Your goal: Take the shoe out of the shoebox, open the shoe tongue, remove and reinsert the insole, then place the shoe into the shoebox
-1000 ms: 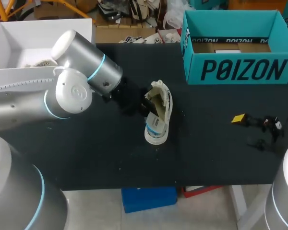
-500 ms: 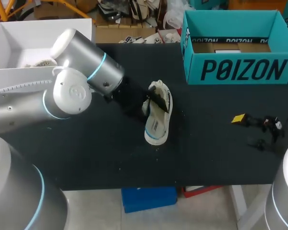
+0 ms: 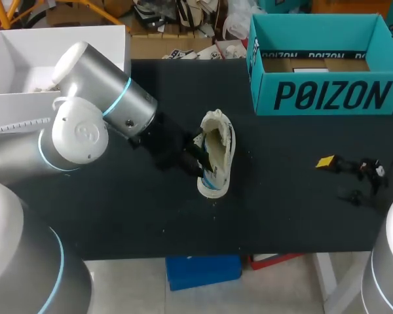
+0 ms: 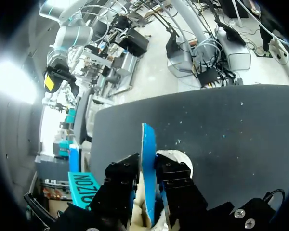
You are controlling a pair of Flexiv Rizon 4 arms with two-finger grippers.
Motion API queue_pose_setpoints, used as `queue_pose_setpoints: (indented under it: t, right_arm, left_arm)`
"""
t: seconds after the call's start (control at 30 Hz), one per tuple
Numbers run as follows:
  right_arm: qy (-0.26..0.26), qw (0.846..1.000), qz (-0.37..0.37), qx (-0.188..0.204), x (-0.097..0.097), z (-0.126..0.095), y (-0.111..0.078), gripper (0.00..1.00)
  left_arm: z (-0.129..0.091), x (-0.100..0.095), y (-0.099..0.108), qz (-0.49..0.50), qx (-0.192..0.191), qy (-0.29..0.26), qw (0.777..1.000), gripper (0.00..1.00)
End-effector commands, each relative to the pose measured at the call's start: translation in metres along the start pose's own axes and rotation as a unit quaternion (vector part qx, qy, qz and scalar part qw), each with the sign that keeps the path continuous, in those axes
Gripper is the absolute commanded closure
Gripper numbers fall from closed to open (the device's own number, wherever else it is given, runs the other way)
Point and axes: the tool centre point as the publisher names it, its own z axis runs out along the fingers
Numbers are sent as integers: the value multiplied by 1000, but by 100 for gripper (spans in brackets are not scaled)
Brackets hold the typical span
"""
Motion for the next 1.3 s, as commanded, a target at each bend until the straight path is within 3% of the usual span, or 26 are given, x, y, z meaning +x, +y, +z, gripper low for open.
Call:
queue_pose_setpoints:
  t: [0.03,0.37,0.93,1.23,1.27,1.3]
  right_arm:
    - [1,1000,0,-1,0,-2,-1,0]
    - [1,1000,0,-1,0,-2,-1,0]
    - [1,1000,0,-1,0,-2,-1,0]
    - [1,1000,0,-1,0,-2,-1,0]
    - [1,1000,0,-1,0,-2,-1,0]
    - [1,1000,0,-1,0,-2,-1,0]
  left_arm:
    - [3,2,0,1,-1,-2,1000,100]
    - [6,-1,21,-11,-38,-11,999,100]
    - [17,2,71,-28,-72,7,997,100]
    - [26,2,86,-32,-87,24,995,100]
    - [27,1,84,-29,-84,26,996,96]
    - [27,0,82,-26,-80,27,996,75]
